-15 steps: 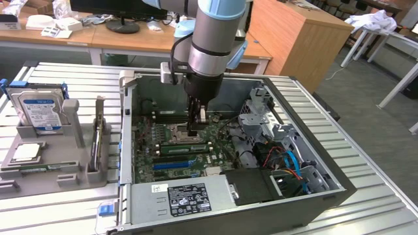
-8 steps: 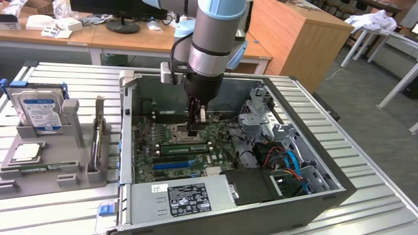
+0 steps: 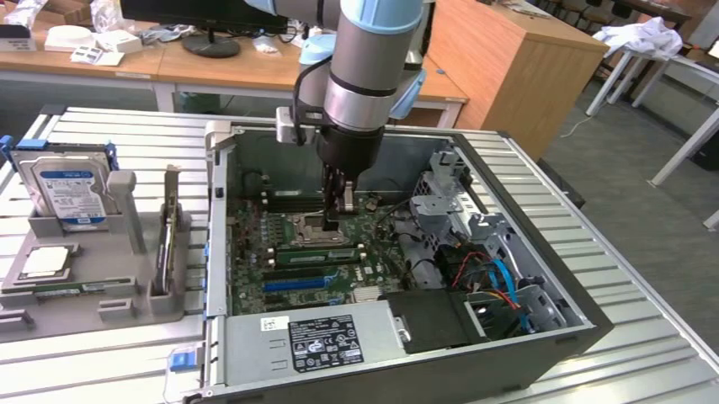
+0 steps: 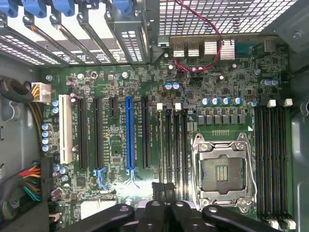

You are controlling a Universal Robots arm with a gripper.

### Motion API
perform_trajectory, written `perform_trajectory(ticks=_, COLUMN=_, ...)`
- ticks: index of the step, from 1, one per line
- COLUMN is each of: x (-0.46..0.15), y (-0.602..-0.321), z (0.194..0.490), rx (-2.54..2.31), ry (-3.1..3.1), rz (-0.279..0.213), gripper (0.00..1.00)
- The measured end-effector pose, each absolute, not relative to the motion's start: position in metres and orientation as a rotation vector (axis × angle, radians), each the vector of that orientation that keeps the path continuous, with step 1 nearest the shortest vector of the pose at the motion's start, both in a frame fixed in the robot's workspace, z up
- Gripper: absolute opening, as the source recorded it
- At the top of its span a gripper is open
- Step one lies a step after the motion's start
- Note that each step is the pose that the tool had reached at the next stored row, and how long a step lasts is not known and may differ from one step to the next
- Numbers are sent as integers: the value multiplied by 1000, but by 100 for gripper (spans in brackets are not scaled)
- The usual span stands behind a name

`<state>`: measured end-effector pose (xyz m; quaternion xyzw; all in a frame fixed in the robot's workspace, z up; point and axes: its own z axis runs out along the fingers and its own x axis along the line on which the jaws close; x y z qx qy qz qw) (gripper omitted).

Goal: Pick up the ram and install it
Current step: 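Insert the ram into the slot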

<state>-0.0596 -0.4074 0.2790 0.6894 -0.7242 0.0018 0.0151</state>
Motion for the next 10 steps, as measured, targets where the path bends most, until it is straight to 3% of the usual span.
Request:
perform_trajectory(ticks=6, x=-59, y=-408, z=306, rx=2145, ry=-2254, rz=6, gripper=11)
perform_trajectory(ticks=10, x=-59, y=-408, z=306, rx=2145, ry=-2255, rz=4, gripper=11)
